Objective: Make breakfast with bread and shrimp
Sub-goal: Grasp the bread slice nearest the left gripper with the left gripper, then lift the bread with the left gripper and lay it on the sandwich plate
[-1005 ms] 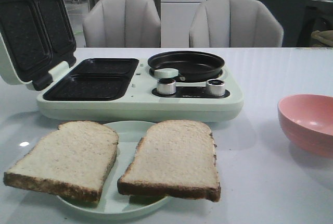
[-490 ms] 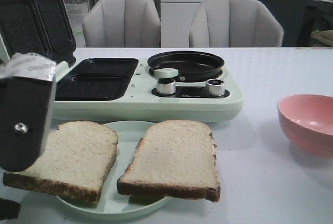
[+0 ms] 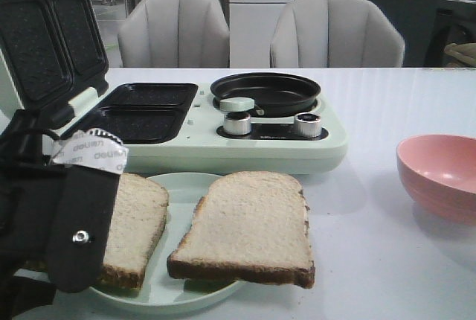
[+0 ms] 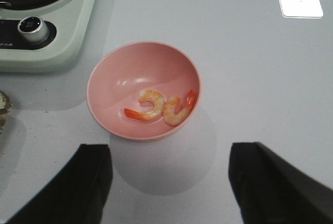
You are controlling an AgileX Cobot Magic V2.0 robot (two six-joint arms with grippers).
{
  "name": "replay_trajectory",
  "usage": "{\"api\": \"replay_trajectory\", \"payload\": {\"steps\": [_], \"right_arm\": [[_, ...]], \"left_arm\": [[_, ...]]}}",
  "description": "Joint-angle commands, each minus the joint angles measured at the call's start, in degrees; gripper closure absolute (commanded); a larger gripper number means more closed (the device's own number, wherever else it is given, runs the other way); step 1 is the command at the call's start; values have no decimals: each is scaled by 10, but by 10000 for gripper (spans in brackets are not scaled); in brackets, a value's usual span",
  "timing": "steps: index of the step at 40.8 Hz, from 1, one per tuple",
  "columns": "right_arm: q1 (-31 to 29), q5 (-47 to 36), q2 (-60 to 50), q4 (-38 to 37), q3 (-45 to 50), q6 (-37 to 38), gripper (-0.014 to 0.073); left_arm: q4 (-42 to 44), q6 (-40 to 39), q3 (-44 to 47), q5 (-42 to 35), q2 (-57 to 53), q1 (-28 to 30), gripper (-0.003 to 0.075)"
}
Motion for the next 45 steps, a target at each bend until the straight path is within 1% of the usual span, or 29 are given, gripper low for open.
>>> {"api": "replay_trajectory", "payload": {"steps": [1, 8, 12, 15, 19, 27, 34, 38, 45], "right_arm": [[-2, -35, 5, 2, -17, -2, 16], [-2, -35, 5, 2, -17, -2, 16], [-2, -35, 5, 2, -17, -2, 16], [-2, -35, 5, 2, -17, -2, 16], [-2, -35, 5, 2, -17, -2, 16], [-2, -35, 5, 2, -17, -2, 16], [-2, -35, 5, 2, -17, -2, 16], [-2, -35, 5, 2, -17, -2, 16], [-2, -35, 5, 2, -17, -2, 16]], "left_arm": [[10, -11, -11, 24, -5, -3, 381], [7, -59, -11, 28, -5, -3, 512], [5, -80, -11, 40, -8, -3, 558], [5, -80, -11, 48, -13, -5, 587], [5, -80, -11, 78, -31, -18, 624], [30, -80, -11, 140, -103, -60, 622], [88, -80, -18, 196, -182, -83, 622], [124, -80, -35, 199, -222, -83, 622], [135, -80, -90, 187, -233, -70, 622]]}}
